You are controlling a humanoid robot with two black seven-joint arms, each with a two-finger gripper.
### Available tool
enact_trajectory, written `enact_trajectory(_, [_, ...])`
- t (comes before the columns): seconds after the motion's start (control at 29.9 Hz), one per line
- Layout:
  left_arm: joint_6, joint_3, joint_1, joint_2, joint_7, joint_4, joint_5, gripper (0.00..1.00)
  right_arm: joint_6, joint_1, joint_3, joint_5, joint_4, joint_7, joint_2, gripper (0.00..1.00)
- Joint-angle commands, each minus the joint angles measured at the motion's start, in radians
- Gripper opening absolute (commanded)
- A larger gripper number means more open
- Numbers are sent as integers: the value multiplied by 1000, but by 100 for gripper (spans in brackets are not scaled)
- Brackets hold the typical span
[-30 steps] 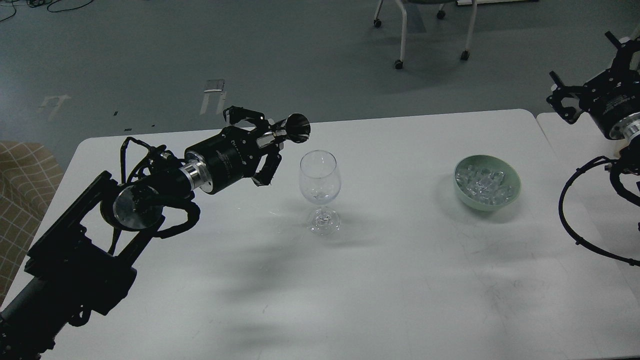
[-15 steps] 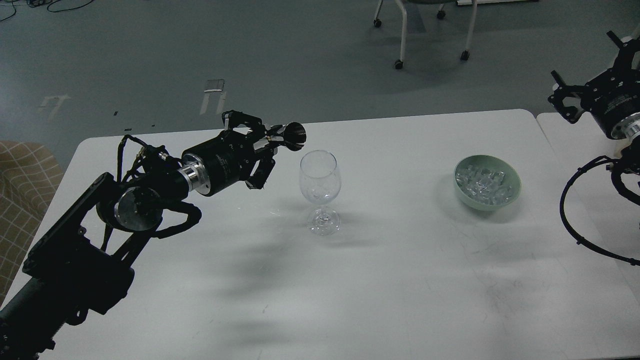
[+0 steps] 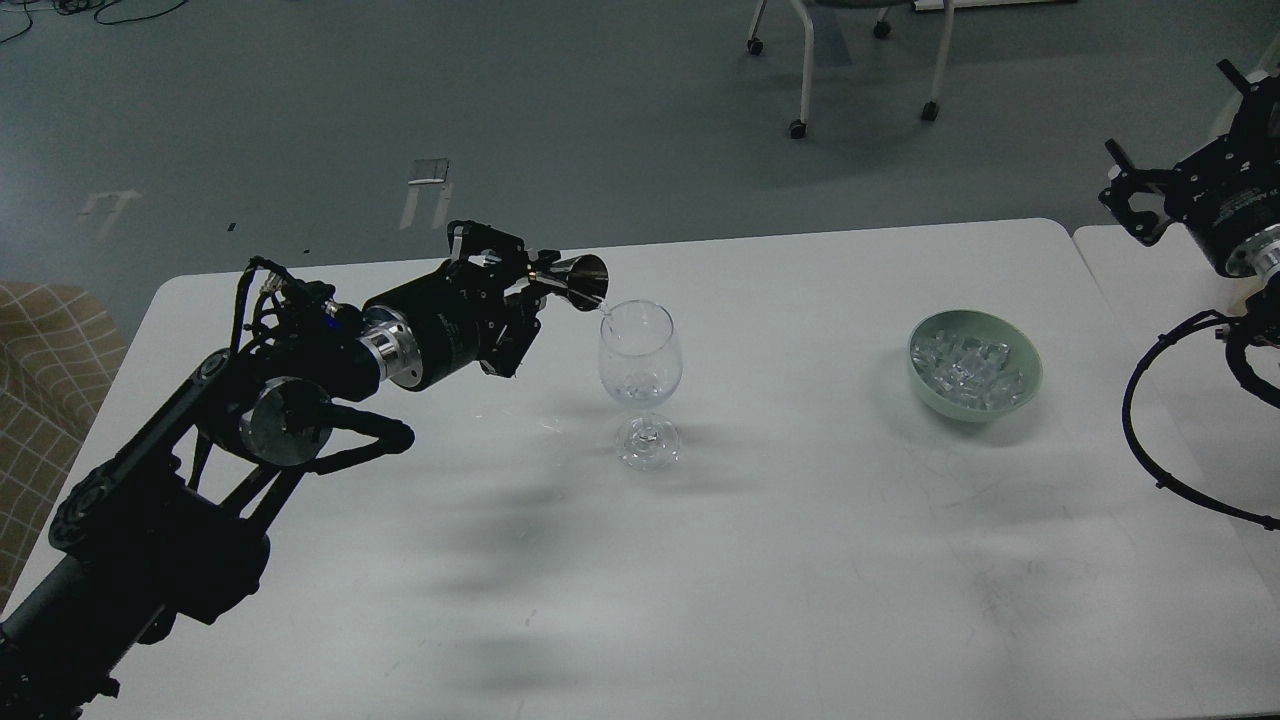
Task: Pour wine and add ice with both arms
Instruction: 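Tilt the jigger over the wine glass with the left gripper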
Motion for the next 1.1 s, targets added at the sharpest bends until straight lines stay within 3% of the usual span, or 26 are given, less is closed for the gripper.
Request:
enact_trajectory(0.0, [1,1,-12,1,7,-7,8,0,1,-1,0,0,-3,0,-2,100])
enact_trajectory(0.23, [1,0,-30,8,31,-38,54,0,1,-1,0,0,-3,0,-1,100])
enact_trajectory(1.07, [-10,3,-44,13,31,-101,409,0,2,-8,14,0,-3,0,-13,100])
